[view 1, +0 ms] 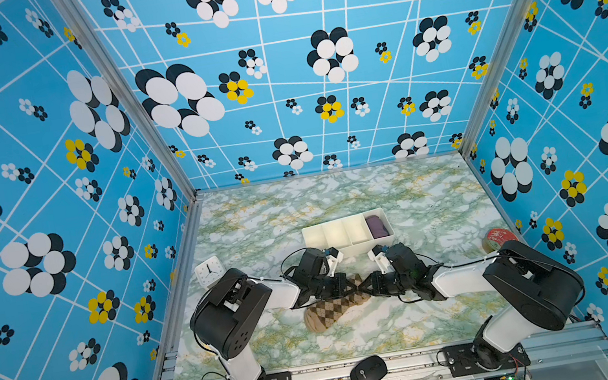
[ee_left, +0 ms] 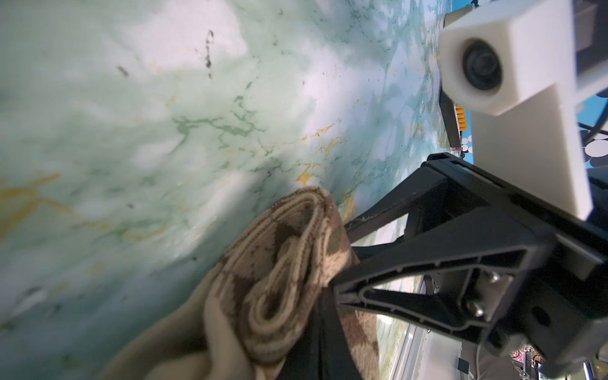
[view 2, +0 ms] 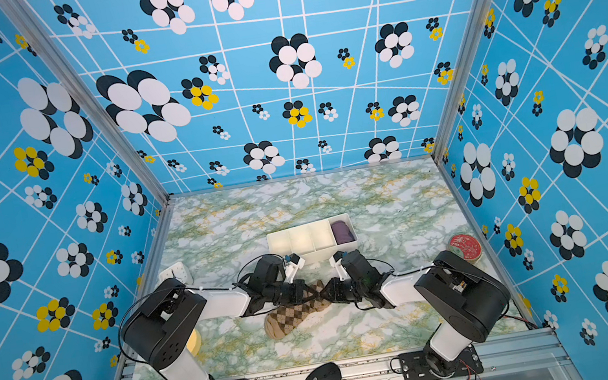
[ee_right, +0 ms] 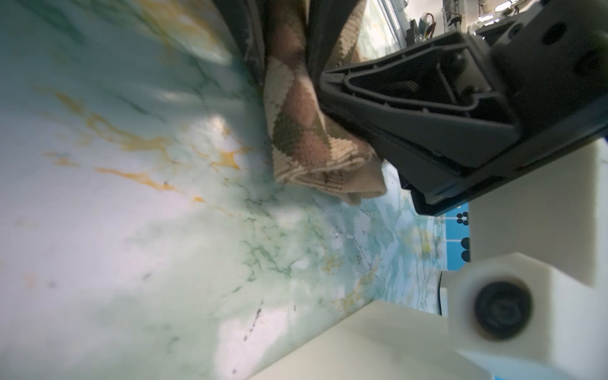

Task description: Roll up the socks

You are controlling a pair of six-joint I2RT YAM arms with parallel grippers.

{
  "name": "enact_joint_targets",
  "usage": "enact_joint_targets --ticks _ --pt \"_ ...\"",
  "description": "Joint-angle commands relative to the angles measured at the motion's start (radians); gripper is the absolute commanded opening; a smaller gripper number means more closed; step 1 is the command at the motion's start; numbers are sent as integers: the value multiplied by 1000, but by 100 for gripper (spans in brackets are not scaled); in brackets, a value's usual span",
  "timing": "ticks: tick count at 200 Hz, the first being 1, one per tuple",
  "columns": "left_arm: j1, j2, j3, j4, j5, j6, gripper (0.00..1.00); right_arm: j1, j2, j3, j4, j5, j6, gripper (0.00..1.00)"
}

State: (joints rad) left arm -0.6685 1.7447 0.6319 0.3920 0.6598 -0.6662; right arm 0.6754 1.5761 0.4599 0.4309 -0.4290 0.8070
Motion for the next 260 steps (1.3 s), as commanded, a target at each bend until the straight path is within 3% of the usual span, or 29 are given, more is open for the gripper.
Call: enact_joint_targets --ticks 1,42,89,142,195,260 --pt "7 41 -39 -114 -29 -3 5 -4 25 -11 -78 9 -2 17" --pt "6 17 -29 -141 -17 0 5 -4 13 11 -129 38 -21 5" --pt "-12 -36 14 -288 -51 60 6 0 -64 39 -277 109 -73 3" --pt "-36 13 31 -231 -36 29 6 36 -77 78 -354 170 -102 2" --pt "-62 59 49 -211 -26 13 6 144 -114 191 -557 379 -180 0" --pt "-62 44 36 -229 -24 19 6 217 -164 237 -649 541 -216 0"
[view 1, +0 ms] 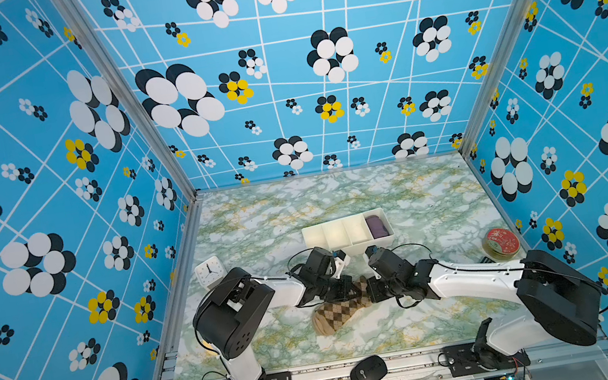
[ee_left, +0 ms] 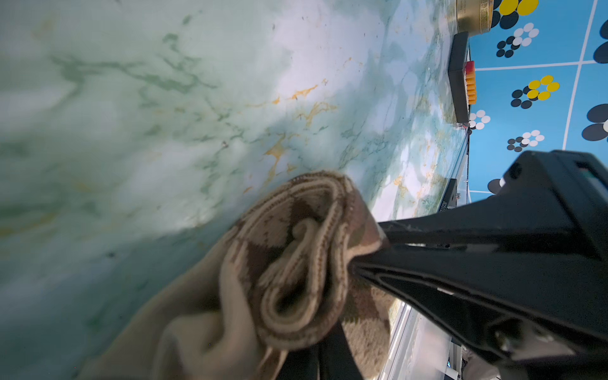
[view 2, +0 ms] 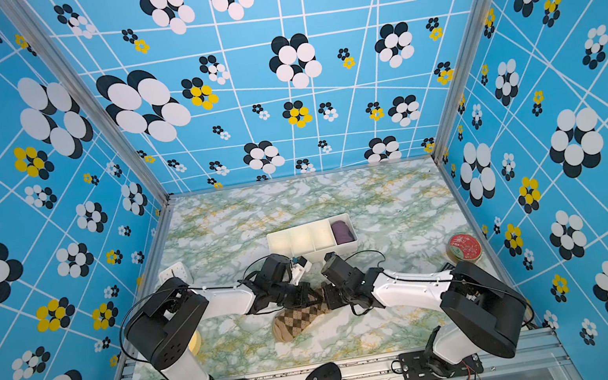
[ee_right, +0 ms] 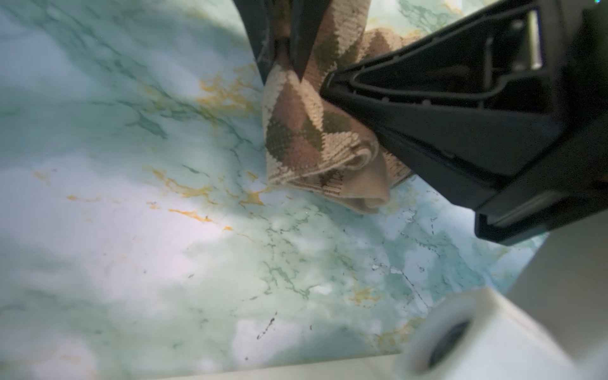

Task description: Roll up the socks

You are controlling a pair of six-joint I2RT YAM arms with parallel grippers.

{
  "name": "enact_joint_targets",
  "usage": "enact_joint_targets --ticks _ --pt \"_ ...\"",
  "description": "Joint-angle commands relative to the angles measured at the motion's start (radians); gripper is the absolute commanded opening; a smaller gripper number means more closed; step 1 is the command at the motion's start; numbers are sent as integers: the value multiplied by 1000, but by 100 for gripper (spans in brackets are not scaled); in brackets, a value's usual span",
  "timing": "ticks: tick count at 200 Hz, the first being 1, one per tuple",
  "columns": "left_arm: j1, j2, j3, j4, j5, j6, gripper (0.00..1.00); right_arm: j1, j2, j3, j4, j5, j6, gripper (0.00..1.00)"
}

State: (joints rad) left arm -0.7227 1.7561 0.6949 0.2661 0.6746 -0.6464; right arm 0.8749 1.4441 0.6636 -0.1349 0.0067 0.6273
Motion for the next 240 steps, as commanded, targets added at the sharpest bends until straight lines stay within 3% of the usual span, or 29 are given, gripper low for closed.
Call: enact_joint_targets --ticks 1,88,207,240 --pt "-7 33 -27 -103 -39 -2 6 18 -33 34 -84 106 -37 1" --pt "-7 16 -71 -62 -46 -23 6 121 24 113 -86 132 -63 2" --pt "0 12 -82 -112 -66 -3 7 134 149 123 10 -138 -31 13" --pt "1 34 -80 -93 -64 -12 7 134 153 96 17 -162 -19 16"
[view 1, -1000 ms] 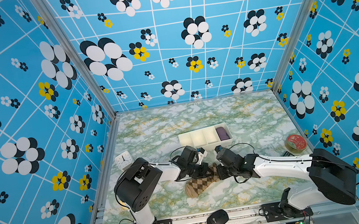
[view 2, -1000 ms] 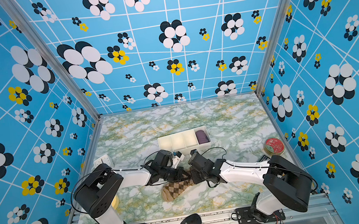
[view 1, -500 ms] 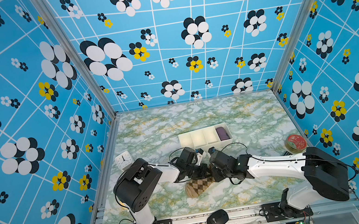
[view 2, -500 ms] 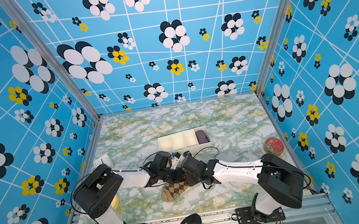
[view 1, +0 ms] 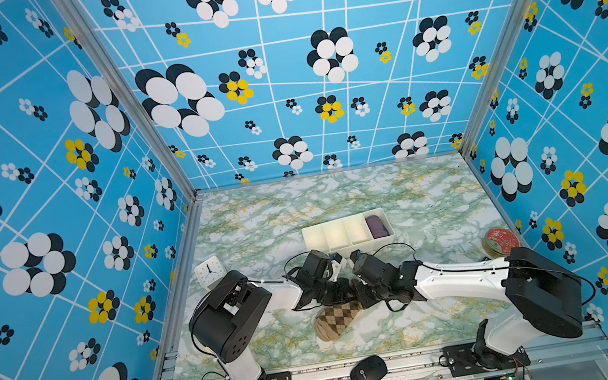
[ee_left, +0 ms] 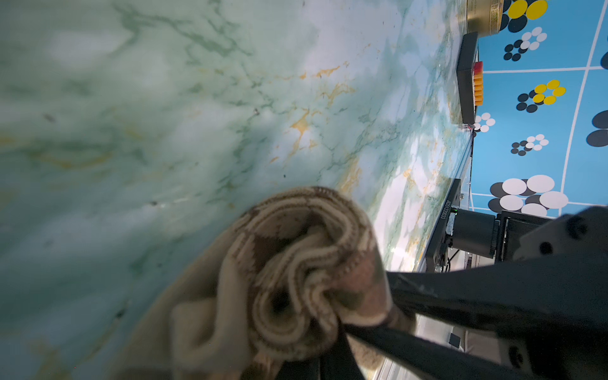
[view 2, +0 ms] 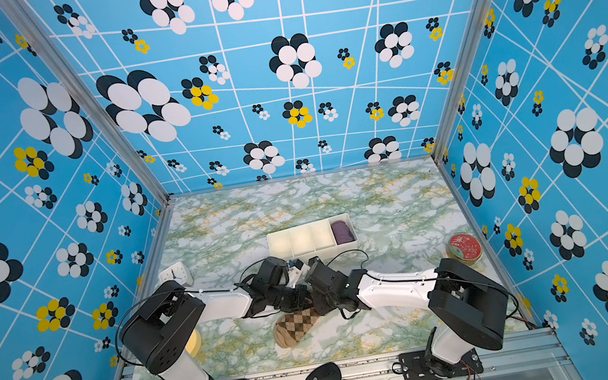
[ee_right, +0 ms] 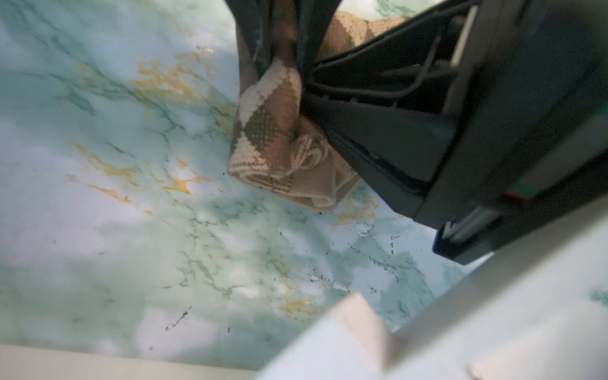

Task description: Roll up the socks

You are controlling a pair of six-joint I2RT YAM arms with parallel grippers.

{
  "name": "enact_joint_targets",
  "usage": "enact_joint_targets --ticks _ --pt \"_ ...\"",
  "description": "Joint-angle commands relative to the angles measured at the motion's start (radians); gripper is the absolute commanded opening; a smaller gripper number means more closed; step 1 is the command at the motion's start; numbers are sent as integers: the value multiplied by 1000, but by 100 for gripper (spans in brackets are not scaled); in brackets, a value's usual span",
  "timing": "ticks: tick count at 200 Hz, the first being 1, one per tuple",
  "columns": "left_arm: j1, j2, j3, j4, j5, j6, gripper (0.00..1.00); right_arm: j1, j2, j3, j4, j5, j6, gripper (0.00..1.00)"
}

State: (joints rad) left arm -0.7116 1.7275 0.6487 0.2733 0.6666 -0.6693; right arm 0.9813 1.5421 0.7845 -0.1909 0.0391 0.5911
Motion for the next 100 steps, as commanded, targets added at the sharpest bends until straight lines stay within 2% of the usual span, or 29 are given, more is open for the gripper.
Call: enact_joint_targets --ticks 1,35,59,100 --pt "-11 62 -34 -100 -55 11 7 28 55 -26 74 -195 18 17" --pt "-8 76 -32 -88 -51 7 7 28 51 -42 60 -206 15 17" --pt "-3 73 -32 -71 -44 -5 7 38 69 -43 33 -189 8 0" --pt "1 26 -18 -95 -36 -4 8 60 47 -40 -26 -38 10 0"
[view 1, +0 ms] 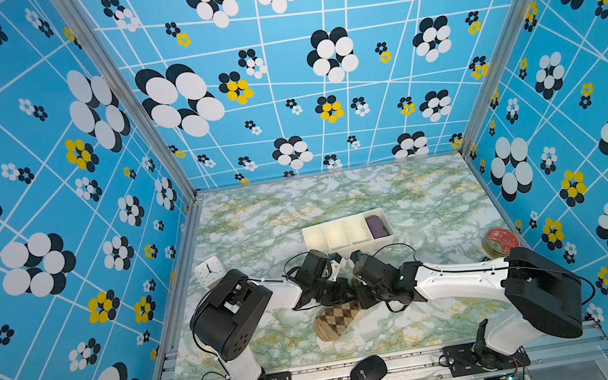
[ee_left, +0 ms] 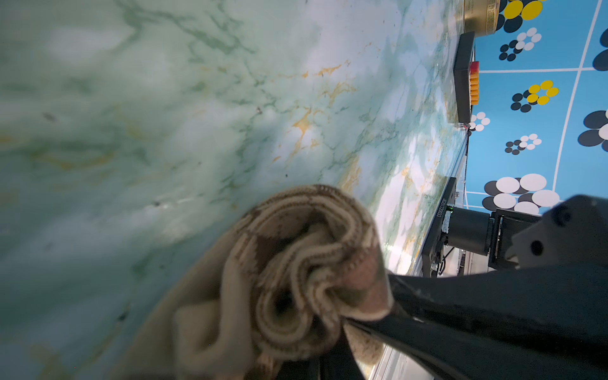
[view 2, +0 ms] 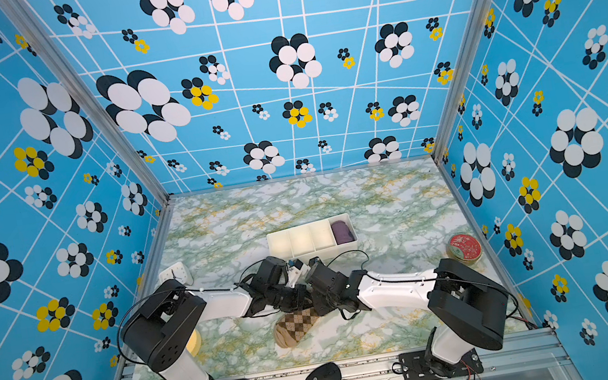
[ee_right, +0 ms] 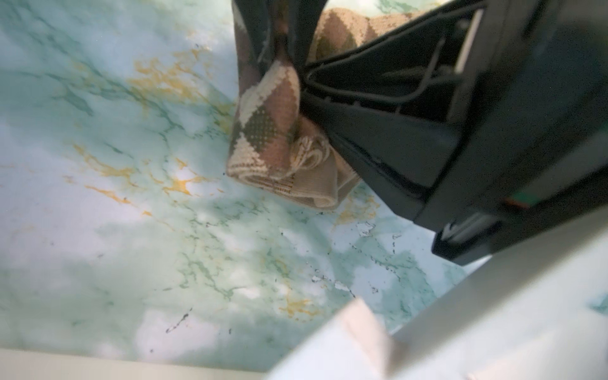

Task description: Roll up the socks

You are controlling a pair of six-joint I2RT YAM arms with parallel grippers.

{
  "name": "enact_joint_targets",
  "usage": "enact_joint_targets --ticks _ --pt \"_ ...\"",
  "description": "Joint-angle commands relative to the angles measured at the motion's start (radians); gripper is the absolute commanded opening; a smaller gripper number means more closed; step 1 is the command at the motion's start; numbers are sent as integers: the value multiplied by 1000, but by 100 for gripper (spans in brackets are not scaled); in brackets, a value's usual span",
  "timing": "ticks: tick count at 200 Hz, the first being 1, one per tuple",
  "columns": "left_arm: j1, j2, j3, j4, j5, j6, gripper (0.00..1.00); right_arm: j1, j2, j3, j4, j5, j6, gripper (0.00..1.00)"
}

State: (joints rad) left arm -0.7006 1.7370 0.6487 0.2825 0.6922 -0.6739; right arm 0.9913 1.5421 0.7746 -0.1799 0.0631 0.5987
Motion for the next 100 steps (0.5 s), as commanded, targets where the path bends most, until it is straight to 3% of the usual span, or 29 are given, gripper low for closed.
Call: enact_joint_targets --ticks 1,40,100 --pt "-10 15 -17 -107 -62 1 8 51 45 -30 -38 -58 2 0" --pt "-10 -43 -2 -174 -75 21 12 53 21 -11 -118 82 9 0" --pt "15 -159 12 -317 -99 74 19 67 14 -21 -154 145 28 0"
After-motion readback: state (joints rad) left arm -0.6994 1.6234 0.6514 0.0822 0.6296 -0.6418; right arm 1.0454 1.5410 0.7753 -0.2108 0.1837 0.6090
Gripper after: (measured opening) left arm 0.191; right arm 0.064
